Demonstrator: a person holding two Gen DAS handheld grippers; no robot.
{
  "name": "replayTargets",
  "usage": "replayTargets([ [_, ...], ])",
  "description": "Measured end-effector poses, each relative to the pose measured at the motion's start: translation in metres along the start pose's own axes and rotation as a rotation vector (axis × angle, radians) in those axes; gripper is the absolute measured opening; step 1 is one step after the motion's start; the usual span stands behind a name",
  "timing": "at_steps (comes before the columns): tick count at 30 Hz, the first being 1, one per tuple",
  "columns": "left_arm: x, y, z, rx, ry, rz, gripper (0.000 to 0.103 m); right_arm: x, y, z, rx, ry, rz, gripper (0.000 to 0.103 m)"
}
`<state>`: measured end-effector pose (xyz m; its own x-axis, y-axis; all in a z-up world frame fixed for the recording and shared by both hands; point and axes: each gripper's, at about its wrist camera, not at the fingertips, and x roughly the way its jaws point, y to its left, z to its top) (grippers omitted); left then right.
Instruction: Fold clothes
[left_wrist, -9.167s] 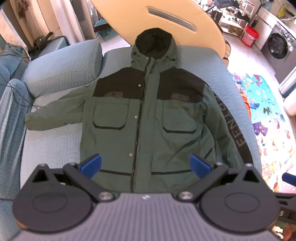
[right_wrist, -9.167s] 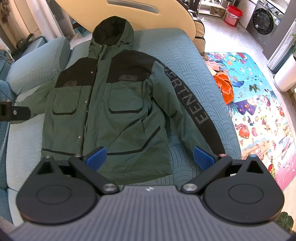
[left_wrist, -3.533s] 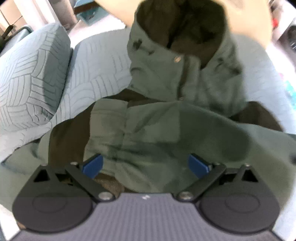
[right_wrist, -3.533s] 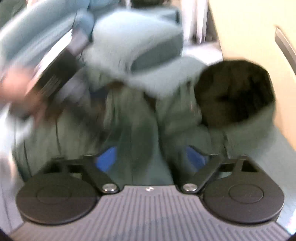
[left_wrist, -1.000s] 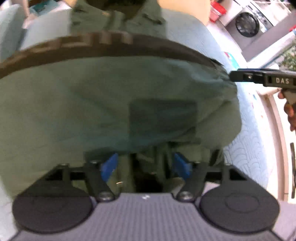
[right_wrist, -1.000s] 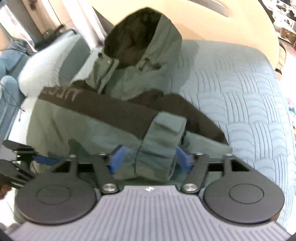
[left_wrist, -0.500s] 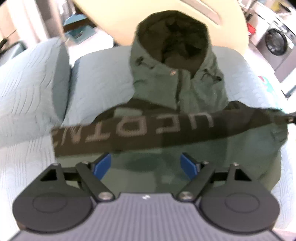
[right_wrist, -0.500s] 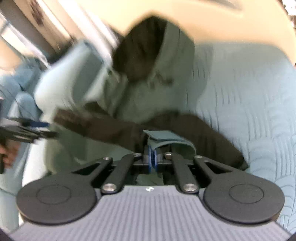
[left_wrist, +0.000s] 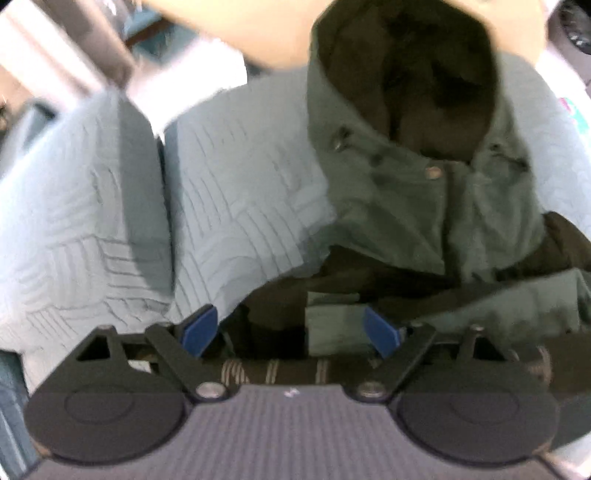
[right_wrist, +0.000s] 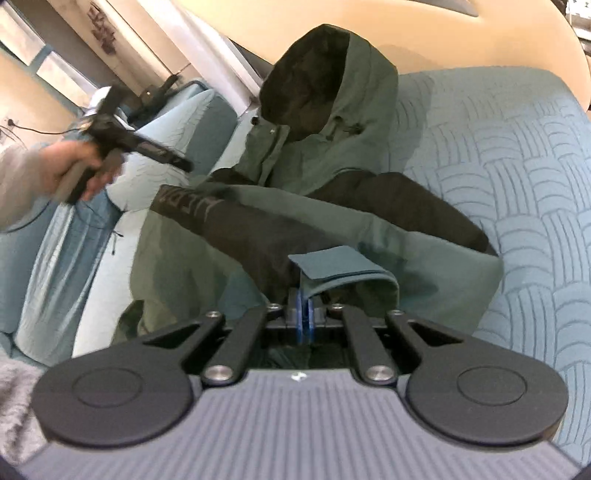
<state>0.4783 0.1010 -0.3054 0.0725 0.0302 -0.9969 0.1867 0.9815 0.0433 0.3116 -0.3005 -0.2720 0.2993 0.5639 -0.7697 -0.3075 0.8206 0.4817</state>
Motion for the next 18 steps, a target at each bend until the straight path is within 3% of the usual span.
replayTargets([
  [3, 0.024, 0.002, 0.017, -0.03, 0.106, -0.013, 0.088, -0.007, 0.002, 0.0, -0.006, 0.007, 0.02, 0.007],
  [10, 0.028, 0.013, 0.015, -0.005, 0.142, 0.069, 0.097, -0.004, -0.003, 0.001, 0.024, 0.016, 0.035, 0.007],
  [18, 0.028, 0.033, -0.001, -0.063, 0.145, 0.138, 0.099, 0.002, -0.006, 0.002, 0.034, 0.023, 0.033, 0.008],
])
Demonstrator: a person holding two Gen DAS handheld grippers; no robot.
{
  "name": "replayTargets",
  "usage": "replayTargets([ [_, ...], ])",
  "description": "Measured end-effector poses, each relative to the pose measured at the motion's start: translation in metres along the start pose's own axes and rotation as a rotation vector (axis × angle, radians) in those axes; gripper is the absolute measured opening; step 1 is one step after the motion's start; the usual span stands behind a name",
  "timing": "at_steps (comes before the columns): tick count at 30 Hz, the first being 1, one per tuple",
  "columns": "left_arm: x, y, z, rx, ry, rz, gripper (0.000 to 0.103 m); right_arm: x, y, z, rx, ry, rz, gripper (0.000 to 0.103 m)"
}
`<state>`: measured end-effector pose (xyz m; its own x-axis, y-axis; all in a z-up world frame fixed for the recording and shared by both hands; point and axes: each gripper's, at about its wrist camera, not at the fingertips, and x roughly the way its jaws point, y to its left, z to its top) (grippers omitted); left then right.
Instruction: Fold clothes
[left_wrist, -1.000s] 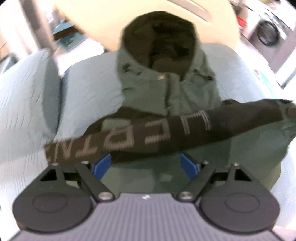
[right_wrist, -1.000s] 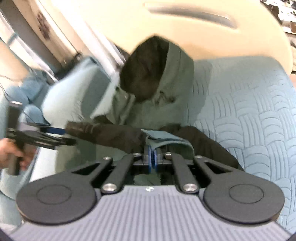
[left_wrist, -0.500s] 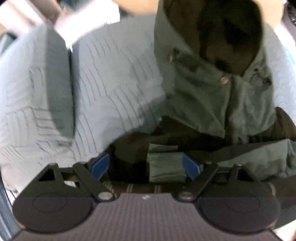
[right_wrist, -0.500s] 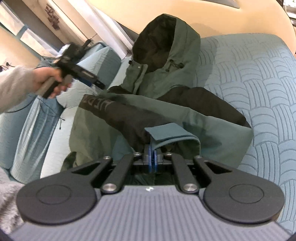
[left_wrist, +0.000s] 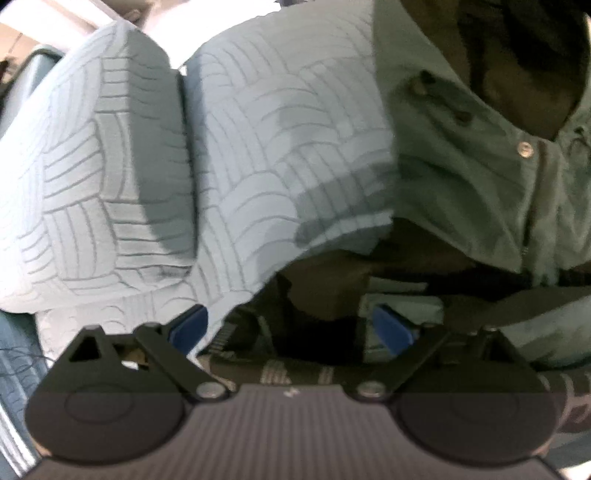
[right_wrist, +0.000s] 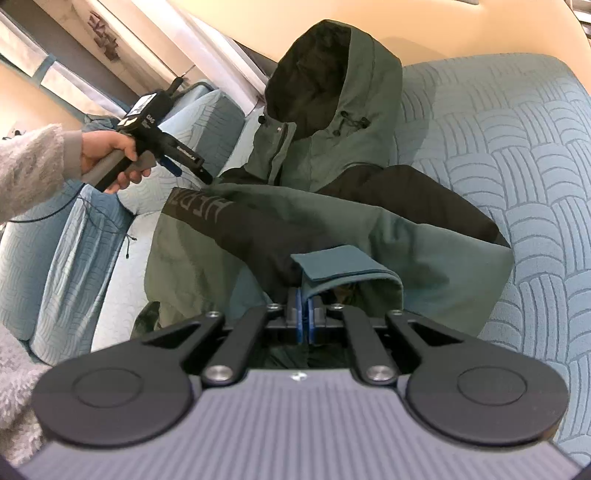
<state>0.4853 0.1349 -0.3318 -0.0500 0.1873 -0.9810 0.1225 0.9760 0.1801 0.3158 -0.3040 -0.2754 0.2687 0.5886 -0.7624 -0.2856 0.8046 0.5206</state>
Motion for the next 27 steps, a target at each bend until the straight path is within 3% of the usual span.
replayTargets([
  [2, 0.003, 0.008, -0.003, -0.058, 0.038, -0.037, 0.098, 0.0, -0.001, 0.0, 0.003, 0.002, 0.002, 0.008],
  [5, 0.001, 0.023, -0.006, -0.184, 0.073, -0.222, 0.095, -0.001, -0.002, -0.002, 0.01, 0.003, 0.002, 0.008],
  [6, -0.002, 0.027, -0.007, -0.214, 0.061, -0.29, 0.091, -0.001, -0.002, -0.003, 0.012, 0.001, 0.001, 0.008],
  [8, -0.008, 0.026, -0.008, -0.203, 0.037, -0.327, 0.085, -0.001, -0.002, -0.004, 0.018, -0.002, 0.0, 0.008],
  [10, -0.009, 0.021, -0.008, -0.167, 0.043, -0.355, 0.073, 0.0, -0.002, -0.004, 0.024, -0.005, -0.001, 0.008],
  [11, -0.007, 0.017, -0.009, -0.151, 0.057, -0.377, 0.054, 0.001, -0.002, -0.004, 0.026, -0.006, -0.002, 0.008],
  [12, -0.006, 0.014, -0.01, -0.137, 0.068, -0.397, 0.047, 0.001, -0.003, -0.004, 0.028, -0.009, -0.002, 0.008],
  [14, -0.005, 0.011, -0.012, -0.116, 0.057, -0.395, 0.044, 0.002, -0.003, -0.003, 0.032, -0.014, -0.002, 0.008],
  [18, -0.008, 0.008, -0.018, -0.068, 0.003, -0.369, 0.016, 0.001, -0.001, -0.002, 0.029, -0.028, -0.003, 0.008],
  [20, -0.013, 0.013, -0.021, -0.074, -0.026, -0.365, 0.008, -0.002, 0.001, -0.001, 0.028, -0.053, -0.014, 0.008],
  [23, -0.02, 0.018, -0.027, -0.077, -0.066, -0.342, 0.005, -0.011, 0.008, 0.009, 0.054, -0.128, -0.012, 0.007],
  [27, -0.028, 0.019, -0.036, -0.07, -0.136, -0.218, 0.001, -0.024, 0.029, 0.034, 0.014, -0.225, 0.001, 0.007],
])
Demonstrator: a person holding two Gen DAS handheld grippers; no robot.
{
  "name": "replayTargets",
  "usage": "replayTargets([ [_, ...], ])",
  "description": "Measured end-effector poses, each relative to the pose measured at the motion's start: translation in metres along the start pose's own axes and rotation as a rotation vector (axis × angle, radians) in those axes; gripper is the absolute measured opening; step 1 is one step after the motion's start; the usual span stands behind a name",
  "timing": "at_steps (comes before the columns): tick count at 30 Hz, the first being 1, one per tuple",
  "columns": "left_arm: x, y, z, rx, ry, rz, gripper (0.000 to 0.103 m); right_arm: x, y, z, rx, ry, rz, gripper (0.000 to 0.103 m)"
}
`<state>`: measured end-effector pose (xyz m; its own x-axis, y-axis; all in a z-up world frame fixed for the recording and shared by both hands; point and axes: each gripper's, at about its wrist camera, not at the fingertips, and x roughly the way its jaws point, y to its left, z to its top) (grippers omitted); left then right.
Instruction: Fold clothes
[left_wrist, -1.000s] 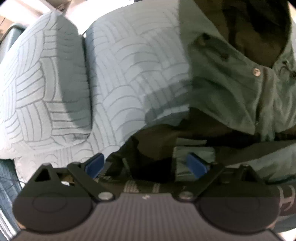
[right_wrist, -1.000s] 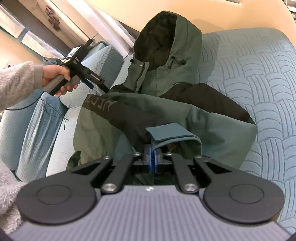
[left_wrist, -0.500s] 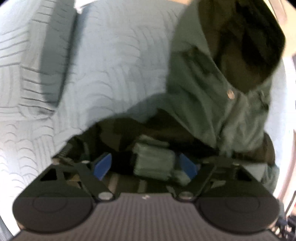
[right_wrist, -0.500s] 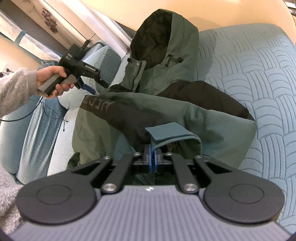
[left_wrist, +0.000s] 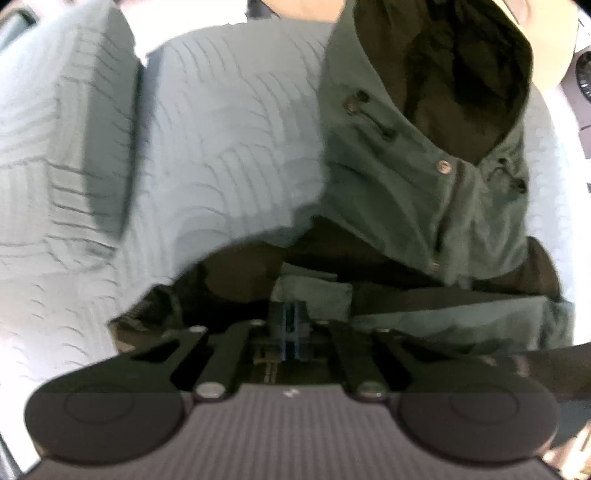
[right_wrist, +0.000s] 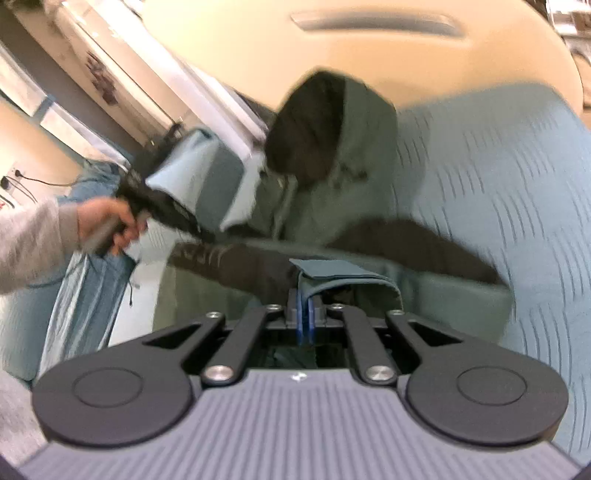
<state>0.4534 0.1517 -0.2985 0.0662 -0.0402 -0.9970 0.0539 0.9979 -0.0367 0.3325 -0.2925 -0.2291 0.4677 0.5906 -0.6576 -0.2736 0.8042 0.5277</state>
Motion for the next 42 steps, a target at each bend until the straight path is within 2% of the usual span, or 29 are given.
replayTargets([
  [4, -0.008, 0.0, -0.001, 0.038, -0.051, 0.135, 0.0, -0.022, 0.016, 0.022, 0.001, -0.12, 0.011, 0.007],
  [7, -0.015, 0.012, 0.0, 0.041, -0.061, 0.19, 0.0, -0.041, 0.015, 0.025, 0.039, -0.183, -0.022, 0.007],
  [9, -0.018, 0.02, 0.0, 0.031, -0.059, 0.195, 0.0, -0.045, 0.005, 0.02, 0.064, -0.185, -0.076, 0.007],
  [12, -0.019, 0.02, -0.002, 0.029, -0.061, 0.195, 0.0, -0.023, -0.043, -0.01, 0.162, -0.094, -0.246, 0.007],
  [13, -0.019, 0.017, -0.003, 0.034, -0.064, 0.191, 0.0, -0.013, -0.06, -0.02, 0.197, -0.056, -0.298, 0.007],
  [15, -0.018, 0.005, -0.005, 0.05, -0.074, 0.174, 0.003, 0.017, -0.091, -0.044, 0.254, 0.046, -0.382, 0.016],
  [16, -0.019, -0.001, -0.006, 0.058, -0.08, 0.165, 0.004, 0.041, -0.108, -0.06, 0.274, 0.11, -0.416, 0.018],
  [17, -0.022, -0.01, -0.008, 0.066, -0.101, 0.139, 0.005, 0.052, -0.114, -0.065, 0.295, 0.137, -0.415, 0.022],
  [19, -0.029, -0.027, -0.012, 0.072, -0.141, 0.076, 0.012, 0.057, -0.118, -0.063, 0.331, 0.14, -0.424, 0.027],
  [20, -0.032, -0.036, -0.016, 0.078, -0.153, 0.029, 0.018, 0.059, -0.119, -0.061, 0.35, 0.14, -0.431, 0.033],
  [21, -0.032, -0.049, -0.021, 0.102, -0.154, -0.019, 0.018, 0.055, -0.12, -0.057, 0.352, 0.143, -0.438, 0.043],
  [22, -0.032, -0.057, -0.024, 0.126, -0.153, -0.031, 0.018, 0.051, -0.12, -0.054, 0.352, 0.145, -0.444, 0.045],
  [23, -0.028, -0.078, -0.035, 0.197, -0.155, -0.046, 0.018, 0.043, -0.118, -0.05, 0.349, 0.135, -0.451, 0.047],
  [24, -0.026, -0.087, -0.04, 0.226, -0.16, -0.032, 0.018, 0.036, -0.115, -0.047, 0.329, 0.121, -0.469, 0.047],
  [26, -0.021, -0.1, -0.05, 0.254, -0.198, 0.016, 0.018, 0.008, -0.083, -0.034, 0.135, 0.028, -0.523, 0.05],
  [27, -0.014, -0.106, -0.054, 0.258, -0.208, 0.05, 0.019, 0.002, -0.066, -0.03, 0.039, 0.003, -0.493, 0.049],
  [28, 0.0, -0.109, -0.054, 0.251, -0.186, 0.088, 0.019, -0.001, -0.039, -0.026, -0.135, -0.008, -0.392, 0.049],
  [29, 0.012, -0.111, -0.052, 0.231, -0.147, 0.098, 0.019, 0.005, -0.03, -0.026, -0.182, 0.027, -0.339, 0.047],
  [30, 0.022, -0.112, -0.051, 0.212, -0.112, 0.108, 0.02, 0.014, -0.025, -0.028, -0.195, 0.068, -0.309, 0.048],
  [31, 0.026, -0.114, -0.05, 0.192, -0.103, 0.107, 0.02, 0.042, -0.021, -0.035, -0.209, 0.157, -0.278, 0.047],
  [32, 0.024, -0.113, -0.048, 0.155, -0.115, 0.105, 0.02, 0.064, -0.021, -0.044, -0.24, 0.215, -0.29, 0.047],
  [34, 0.004, -0.108, -0.052, 0.096, -0.179, 0.091, 0.02, 0.098, -0.029, -0.06, -0.294, 0.293, -0.335, 0.047],
  [35, -0.021, -0.103, -0.066, 0.048, -0.26, 0.079, 0.025, 0.114, -0.039, -0.067, -0.284, 0.316, -0.352, 0.047],
  [36, -0.033, -0.102, -0.077, 0.032, -0.291, 0.076, 0.04, 0.118, -0.043, -0.068, -0.266, 0.318, -0.357, 0.047],
  [37, -0.048, -0.1, -0.095, 0.013, -0.322, 0.079, 0.048, 0.123, -0.047, -0.067, -0.234, 0.323, -0.369, 0.048],
  [38, -0.057, -0.098, -0.114, -0.006, -0.344, 0.083, 0.062, 0.124, -0.045, -0.064, -0.225, 0.328, -0.38, 0.048],
  [39, -0.064, -0.095, -0.132, -0.02, -0.36, 0.084, 0.066, 0.123, -0.038, -0.059, -0.225, 0.334, -0.399, 0.048],
  [40, -0.066, -0.09, -0.142, -0.026, -0.361, 0.086, 0.066, 0.12, -0.032, -0.054, -0.227, 0.333, -0.418, 0.048],
  [42, -0.07, -0.058, -0.203, -0.041, -0.331, 0.108, 0.066, 0.1, -0.014, -0.049, -0.256, 0.258, -0.447, 0.049],
])
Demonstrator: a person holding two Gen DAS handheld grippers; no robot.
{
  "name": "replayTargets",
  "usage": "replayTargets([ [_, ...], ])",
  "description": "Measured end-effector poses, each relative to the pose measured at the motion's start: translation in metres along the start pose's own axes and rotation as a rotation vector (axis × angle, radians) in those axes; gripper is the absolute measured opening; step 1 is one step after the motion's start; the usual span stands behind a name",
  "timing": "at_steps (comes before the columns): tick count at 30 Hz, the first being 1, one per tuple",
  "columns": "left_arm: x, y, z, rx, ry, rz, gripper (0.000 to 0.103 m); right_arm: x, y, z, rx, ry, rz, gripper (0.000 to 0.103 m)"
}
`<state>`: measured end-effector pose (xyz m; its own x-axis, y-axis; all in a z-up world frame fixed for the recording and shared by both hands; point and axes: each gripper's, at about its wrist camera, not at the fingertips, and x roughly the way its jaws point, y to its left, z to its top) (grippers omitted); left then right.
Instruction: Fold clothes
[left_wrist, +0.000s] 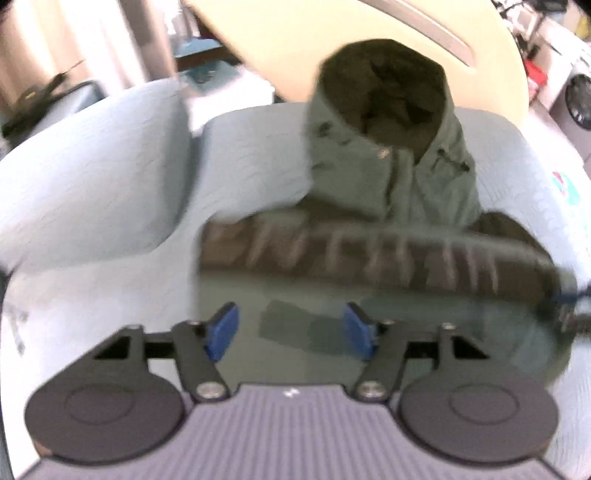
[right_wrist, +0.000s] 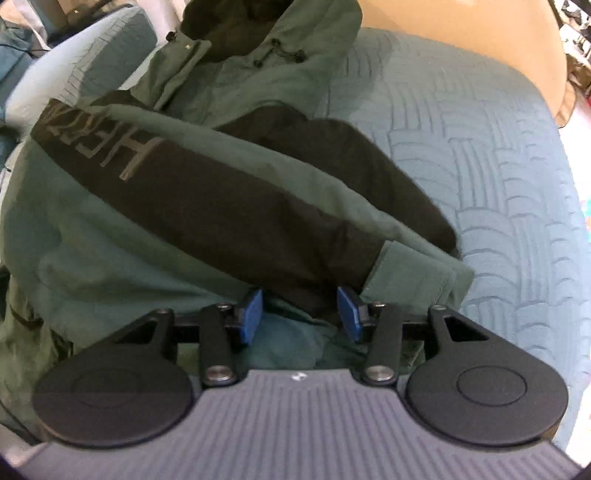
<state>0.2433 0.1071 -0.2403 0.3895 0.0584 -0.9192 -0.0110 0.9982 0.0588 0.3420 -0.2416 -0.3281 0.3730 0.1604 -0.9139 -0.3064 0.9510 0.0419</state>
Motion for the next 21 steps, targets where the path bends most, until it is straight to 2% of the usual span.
replayTargets([
  [3, -0.02, 0.047, -0.066, -0.024, 0.075, 0.029, 0.066, -0.057, 0.008, -0.005, 0.033, -0.095, -0.076, 0.049],
  [5, -0.042, 0.083, -0.112, -0.1, 0.082, 0.07, 0.067, -0.108, 0.02, -0.018, 0.067, -0.078, -0.087, 0.05],
  [7, -0.058, 0.112, -0.151, -0.217, 0.107, 0.063, 0.07, -0.144, 0.032, -0.031, 0.059, -0.087, -0.122, 0.049],
  [8, -0.061, 0.118, -0.161, -0.244, 0.123, 0.056, 0.071, -0.161, 0.038, -0.038, 0.058, -0.09, -0.136, 0.051],
  [10, -0.069, 0.135, -0.196, -0.311, 0.199, 0.046, 0.071, -0.191, 0.049, -0.057, 0.088, -0.084, -0.126, 0.052],
  [11, -0.073, 0.136, -0.208, -0.311, 0.225, 0.051, 0.073, -0.207, 0.054, -0.066, 0.103, -0.081, -0.121, 0.056],
  [12, -0.077, 0.135, -0.216, -0.301, 0.243, 0.058, 0.075, -0.221, 0.06, -0.075, 0.118, -0.077, -0.114, 0.064],
  [14, -0.087, 0.128, -0.231, -0.256, 0.272, 0.081, 0.076, -0.244, 0.07, -0.098, 0.157, -0.045, -0.048, 0.072],
  [18, -0.088, 0.104, -0.243, -0.135, 0.285, 0.103, 0.082, -0.254, 0.077, -0.146, 0.186, 0.038, 0.04, 0.072],
  [21, -0.076, 0.085, -0.253, -0.071, 0.307, 0.11, 0.082, -0.244, 0.068, -0.202, 0.24, 0.114, 0.084, 0.073],
])
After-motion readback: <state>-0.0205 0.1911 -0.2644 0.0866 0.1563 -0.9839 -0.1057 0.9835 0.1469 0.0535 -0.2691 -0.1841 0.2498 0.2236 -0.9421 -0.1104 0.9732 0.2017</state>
